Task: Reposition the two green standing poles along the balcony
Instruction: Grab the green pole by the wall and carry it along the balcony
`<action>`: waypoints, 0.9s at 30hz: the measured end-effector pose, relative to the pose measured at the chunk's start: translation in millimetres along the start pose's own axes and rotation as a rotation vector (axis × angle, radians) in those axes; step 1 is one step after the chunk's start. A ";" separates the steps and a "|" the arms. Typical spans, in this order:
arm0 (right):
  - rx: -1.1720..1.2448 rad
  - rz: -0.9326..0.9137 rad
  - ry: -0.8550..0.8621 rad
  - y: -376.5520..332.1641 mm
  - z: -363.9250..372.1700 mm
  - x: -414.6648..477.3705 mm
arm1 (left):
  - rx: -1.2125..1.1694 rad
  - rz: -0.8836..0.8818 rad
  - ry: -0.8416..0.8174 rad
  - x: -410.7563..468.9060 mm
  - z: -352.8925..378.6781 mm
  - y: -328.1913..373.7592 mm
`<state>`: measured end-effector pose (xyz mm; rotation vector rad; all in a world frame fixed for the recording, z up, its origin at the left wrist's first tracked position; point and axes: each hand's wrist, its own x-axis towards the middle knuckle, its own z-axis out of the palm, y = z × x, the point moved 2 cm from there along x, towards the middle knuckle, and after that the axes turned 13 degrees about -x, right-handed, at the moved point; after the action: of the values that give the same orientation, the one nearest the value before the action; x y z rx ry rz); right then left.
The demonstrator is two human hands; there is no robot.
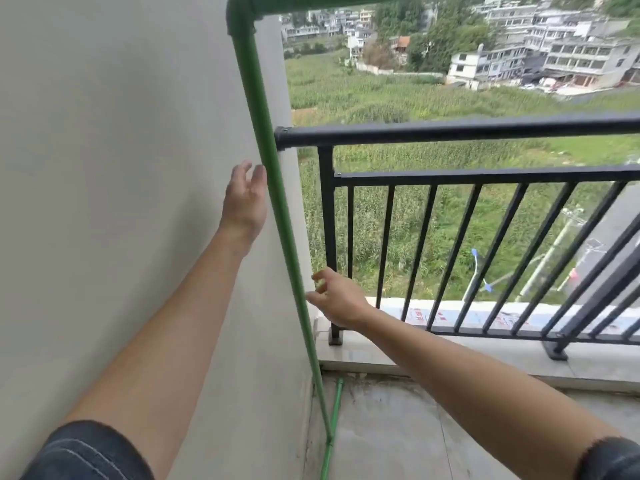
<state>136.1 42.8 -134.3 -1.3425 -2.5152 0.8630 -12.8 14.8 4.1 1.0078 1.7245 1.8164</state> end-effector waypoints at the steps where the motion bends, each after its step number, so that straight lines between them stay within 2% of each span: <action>1: 0.003 0.008 0.020 -7.0 1.9 9.2 | -0.002 0.007 -0.039 2.7 3.1 4.7; 4: 0.027 0.046 0.034 -28.3 4.8 26.6 | -0.032 -0.009 -0.164 0.7 13.6 13.2; 7: 0.068 0.105 0.028 -34.5 17.4 40.8 | -0.024 0.028 -0.198 -2.8 17.7 10.4; 11: 0.107 0.116 0.110 -23.0 23.4 35.8 | -0.049 0.054 -0.268 -9.3 25.1 14.2; 18: 0.007 0.099 0.236 4.3 7.1 14.5 | -0.068 0.124 -0.415 -19.9 54.8 28.7; 27: 0.101 0.205 0.357 74.6 -32.6 -28.1 | -0.110 0.180 -0.696 -55.1 132.3 39.0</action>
<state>218.3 65.7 -145.9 -1.5799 -2.0675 0.6990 128.3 56.2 25.4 1.5508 1.1258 1.3861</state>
